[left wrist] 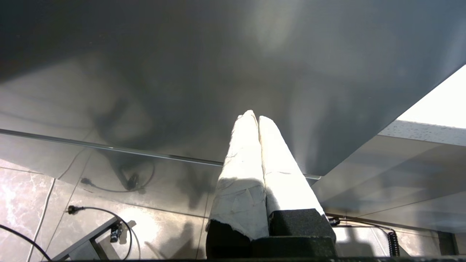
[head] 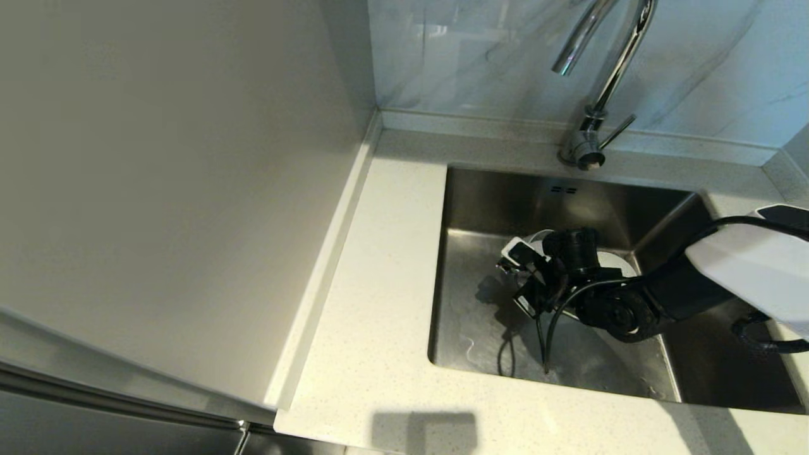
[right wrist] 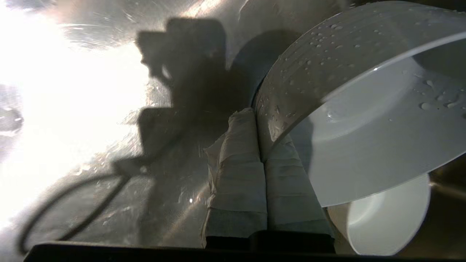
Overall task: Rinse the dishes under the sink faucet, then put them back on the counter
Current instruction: Put a bowl into the sink
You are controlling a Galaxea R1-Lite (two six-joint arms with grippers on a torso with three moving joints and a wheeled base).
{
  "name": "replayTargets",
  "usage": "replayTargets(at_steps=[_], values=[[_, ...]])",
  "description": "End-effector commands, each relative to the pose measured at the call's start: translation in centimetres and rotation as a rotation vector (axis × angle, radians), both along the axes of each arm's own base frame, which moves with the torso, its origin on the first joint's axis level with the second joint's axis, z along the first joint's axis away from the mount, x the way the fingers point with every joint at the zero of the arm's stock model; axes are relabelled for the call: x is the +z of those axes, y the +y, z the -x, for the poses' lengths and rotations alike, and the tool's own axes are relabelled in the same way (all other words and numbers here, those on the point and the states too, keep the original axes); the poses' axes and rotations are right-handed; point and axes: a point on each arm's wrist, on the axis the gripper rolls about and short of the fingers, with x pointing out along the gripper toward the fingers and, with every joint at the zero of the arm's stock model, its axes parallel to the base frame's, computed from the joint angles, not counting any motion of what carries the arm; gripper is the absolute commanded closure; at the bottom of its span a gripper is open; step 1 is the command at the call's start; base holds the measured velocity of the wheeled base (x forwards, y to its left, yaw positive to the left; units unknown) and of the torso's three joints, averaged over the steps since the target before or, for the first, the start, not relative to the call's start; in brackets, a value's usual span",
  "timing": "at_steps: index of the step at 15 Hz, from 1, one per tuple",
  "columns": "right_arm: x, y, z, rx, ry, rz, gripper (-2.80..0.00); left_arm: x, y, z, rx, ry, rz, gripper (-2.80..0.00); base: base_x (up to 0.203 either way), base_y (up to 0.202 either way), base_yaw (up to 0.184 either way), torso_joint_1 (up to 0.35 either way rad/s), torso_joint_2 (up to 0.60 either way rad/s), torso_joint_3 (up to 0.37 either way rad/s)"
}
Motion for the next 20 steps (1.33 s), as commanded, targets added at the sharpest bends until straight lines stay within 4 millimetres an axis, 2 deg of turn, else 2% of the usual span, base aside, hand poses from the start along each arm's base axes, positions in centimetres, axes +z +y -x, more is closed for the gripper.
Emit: replayTargets(at_steps=[1, 4, 5, 9, 11, 13, 15, 18, 19, 20], values=[[-2.4, 0.0, -1.4, -0.008, 0.033, 0.015, 0.0, 0.0, 0.0, 0.0, 0.001, -0.004, 0.001, 0.0, 0.0, 0.0, 0.0, 0.0, 0.0, 0.0], [-3.6, -0.6, -2.8, -0.032, 0.022, 0.049, 0.0, 0.0, 0.0, 0.0, 0.001, -0.004, 0.001, 0.0, 0.0, 0.0, 0.0, 0.0, 0.0, 0.0], [-4.1, -0.8, -3.2, -0.034, 0.017, 0.059, -2.8, 0.0, 0.0, 0.0, 0.001, -0.004, 0.001, 0.0, 0.0, 0.0, 0.0, 0.0, 0.0, 0.0], [-4.8, -1.3, -4.1, -0.048, -0.001, 0.06, -2.8, 0.0, 0.0, 0.0, 0.001, -0.004, 0.001, 0.0, 0.0, 0.0, 0.0, 0.0, 0.0, 0.0], [-3.6, -1.8, -4.0, -0.061, -0.027, 0.048, -2.8, 0.0, 0.0, 0.0, 0.001, -0.004, 0.001, 0.0, 0.0, 0.0, 0.0, 0.0, 0.0, 0.0], [0.3, -2.9, -3.2, -0.084, -0.087, 0.021, -2.8, 0.0, 0.0, 0.0, 0.001, -0.004, 0.001, 0.0, 0.0, 0.0, 0.0, 0.0, 0.0, 0.0], [6.2, -4.8, -0.5, -0.107, -0.148, -0.011, -2.8, 0.0, 0.0, 0.0, 0.001, -0.004, 0.001, 0.0, 0.0, 0.0, 0.0, 0.0, 0.0, 0.0], [15.1, -8.5, 6.3, -0.122, -0.203, -0.059, -2.8, 0.0, 0.0, 0.0, 0.001, -0.004, 0.0, 0.0, 0.0, 0.0, 0.0, 0.0, 0.0, 0.0], [16.9, -10.0, 8.8, -0.142, -0.154, -0.067, -2.8, 0.0, 0.0, 0.0, 0.001, -0.004, 0.001, 0.0, 0.0, 0.0, 0.0, 0.0, 0.0, 0.0], [17.7, -11.2, 10.9, -0.176, -0.03, -0.067, -2.8, 0.0, 0.0, 0.0, 0.001, -0.004, 0.001, 0.0, 0.0, 0.0, 0.0, 0.0, 0.0, 0.0]])
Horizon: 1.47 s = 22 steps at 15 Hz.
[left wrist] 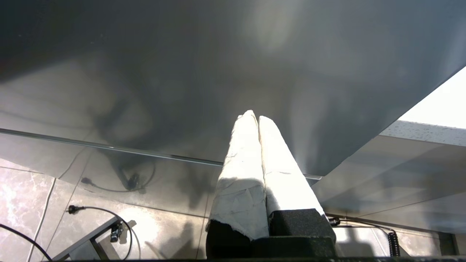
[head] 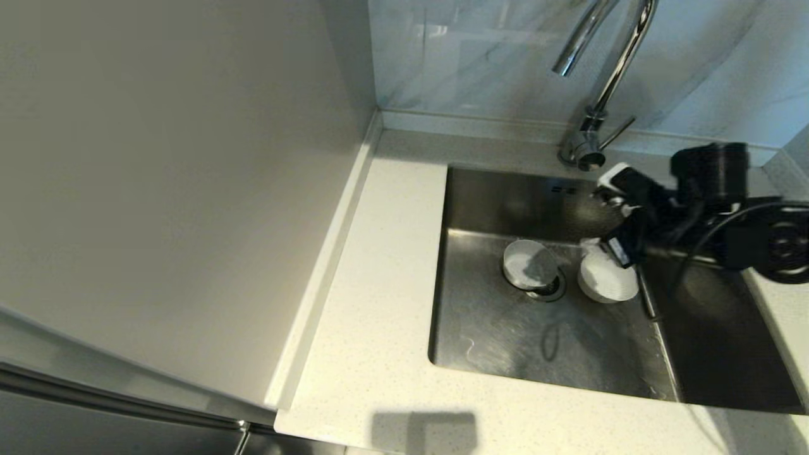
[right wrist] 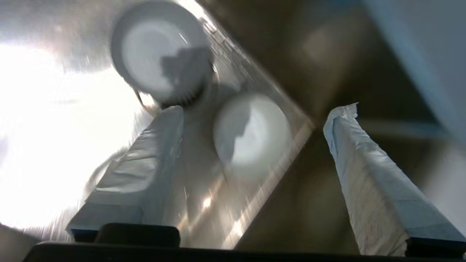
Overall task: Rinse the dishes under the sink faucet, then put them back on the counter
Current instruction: Put a bowl into the sink
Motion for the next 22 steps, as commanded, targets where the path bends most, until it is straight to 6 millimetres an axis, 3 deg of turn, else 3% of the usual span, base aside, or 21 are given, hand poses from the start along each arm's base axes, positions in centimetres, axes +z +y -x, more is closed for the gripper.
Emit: replayTargets(at_steps=[1, 4, 7, 9, 13, 19, 22], values=[[4.9, -3.0, 7.1, -0.08, 0.19, -0.016, -2.8, 0.0, 0.0, 0.0, 0.001, -0.003, 0.001, 0.0, 0.0, 0.0, 0.0, 0.0, 0.0, 0.0], [8.0, -6.3, 12.6, -0.281, 0.554, -0.146, -2.8, 0.0, 0.0, 0.0, 0.001, -0.003, 0.001, 0.0, 0.0, 0.0, 0.0, 0.0, 0.0, 0.0], [8.6, -9.0, 16.9, -0.634, 0.784, -0.382, -2.8, 0.0, 0.0, 0.0, 0.001, -0.003, 0.001, 0.0, 0.0, 0.0, 0.0, 0.0, 0.0, 0.0], [7.5, -9.9, 17.2, -0.809, 0.889, -0.451, -2.8, 0.0, 0.0, 0.0, 0.001, -0.003, 0.001, 0.0, 0.0, 0.0, 0.0, 0.0, 0.0, 0.0], [4.8, -11.4, 18.0, -0.973, 1.031, -0.424, -2.8, 0.0, 0.0, 0.0, 0.001, -0.003, 0.001, 0.0, 0.0, 0.0, 0.0, 0.0, 0.0, 0.0], [2.6, -13.3, 15.8, -0.998, 1.131, -0.488, -2.8, 0.0, 0.0, 0.0, 0.001, -0.003, 0.001, 0.0, 0.0, 0.0, 0.0, 0.0, 0.0, 0.0], [1.5, -14.7, 13.7, -0.996, 1.131, -0.532, -2.8, 0.0, 0.0, 0.0, 0.001, -0.003, 0.001, 0.0, 0.0, 0.0, 0.0, 0.0, 0.0, 0.0]])
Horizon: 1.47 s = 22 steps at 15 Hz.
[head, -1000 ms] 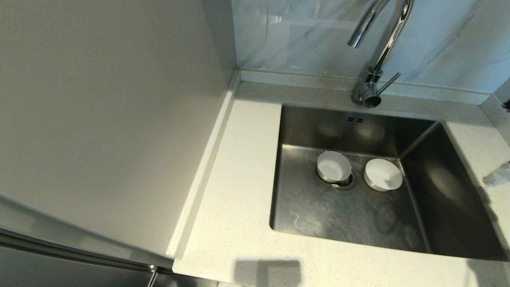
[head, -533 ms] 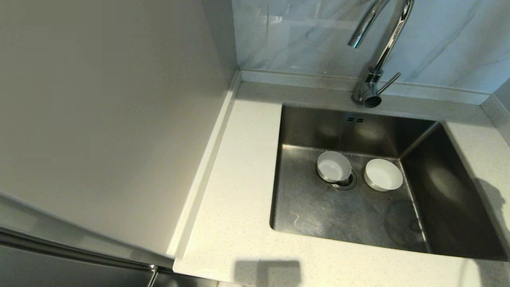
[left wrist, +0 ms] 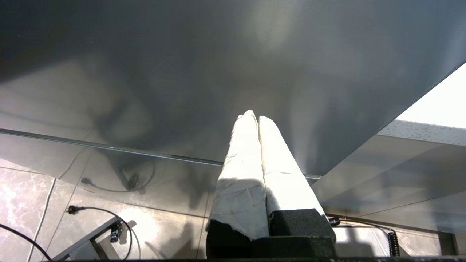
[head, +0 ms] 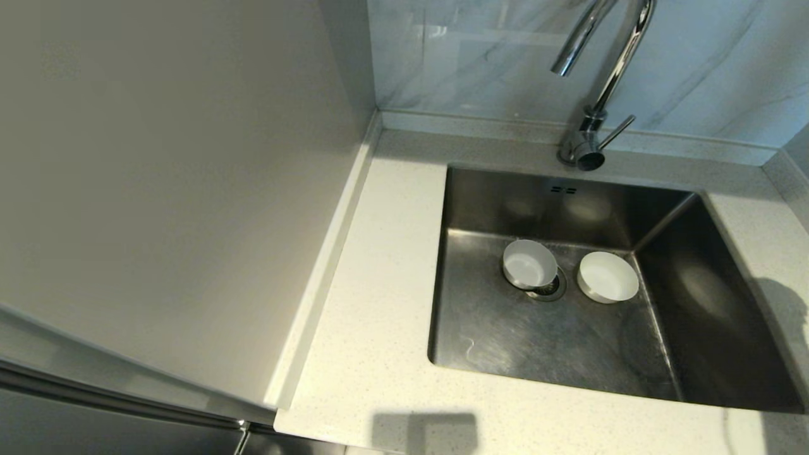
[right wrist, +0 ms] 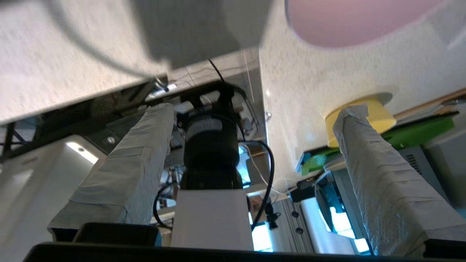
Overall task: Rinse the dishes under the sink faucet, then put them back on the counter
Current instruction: Put a bowl into the sink
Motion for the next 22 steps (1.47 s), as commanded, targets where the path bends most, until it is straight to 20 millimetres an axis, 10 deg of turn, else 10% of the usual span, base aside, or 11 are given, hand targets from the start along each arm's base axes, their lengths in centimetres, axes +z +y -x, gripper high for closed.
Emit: replayTargets(at_steps=[1, 12, 13, 22], values=[[-1.6, -1.6, -2.0, -0.021, 0.026, -0.022, -2.8, 0.0, 0.0, 0.0, 0.001, -0.003, 0.0, 0.0, 0.0, 0.0, 0.0, 0.0, 0.0, 0.0], [-5.3, -7.7, -6.6, -0.114, -0.062, 0.021, -2.8, 0.0, 0.0, 0.0, 0.001, -0.003, 0.0, 0.0, 0.0, 0.0, 0.0, 0.0, 0.0, 0.0], [-5.2, -7.7, -6.6, -0.114, -0.062, 0.021, 0.0, 0.0, 0.0, 0.0, 0.001, -0.003, 0.0, 0.0, 0.0, 0.0, 0.0, 0.0, 0.0, 0.0], [-4.7, -7.5, -6.5, -0.101, -0.097, 0.038, 0.0, 0.0, 0.0, 0.0, 0.001, -0.003, 0.0, 0.0, 0.0, 0.0, 0.0, 0.0, 0.0, 0.0]])
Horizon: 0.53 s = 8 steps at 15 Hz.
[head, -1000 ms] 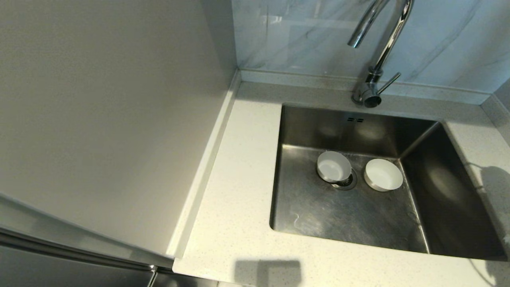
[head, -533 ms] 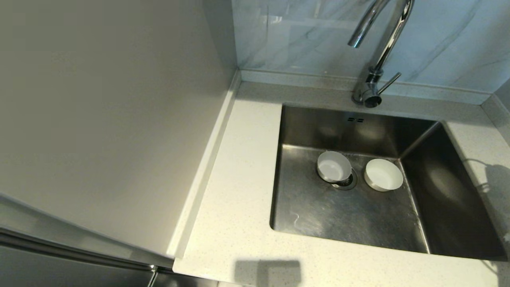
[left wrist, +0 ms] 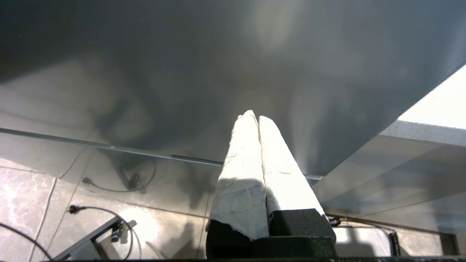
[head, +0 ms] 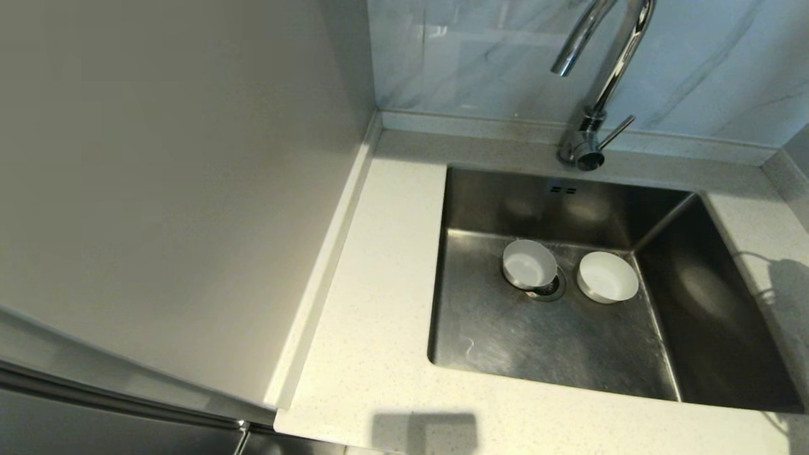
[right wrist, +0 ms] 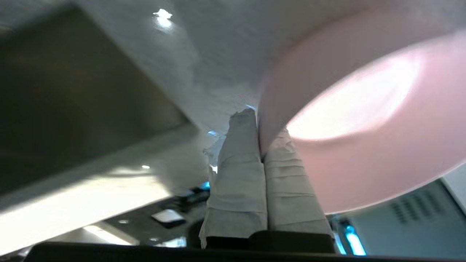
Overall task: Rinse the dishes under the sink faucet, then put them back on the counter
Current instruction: Put a bowl into the sink
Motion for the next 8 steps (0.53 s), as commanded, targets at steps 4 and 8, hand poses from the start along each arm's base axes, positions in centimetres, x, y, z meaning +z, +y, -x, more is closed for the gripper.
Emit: replayTargets(at_steps=[4, 8], values=[[1.1, 1.9, 0.4, 0.046, -0.016, 0.007, 0.0, 0.0, 0.0, 0.0, 0.0, -0.002, 0.001, 0.0, 0.0, 0.0, 0.0, 0.0, 0.0, 0.0], [3.5, 8.3, 1.2, 0.325, -0.086, 0.017, 0.0, 0.0, 0.0, 0.0, 0.0, -0.002, 0.001, 0.0, 0.0, 0.0, 0.0, 0.0, 0.0, 0.0]])
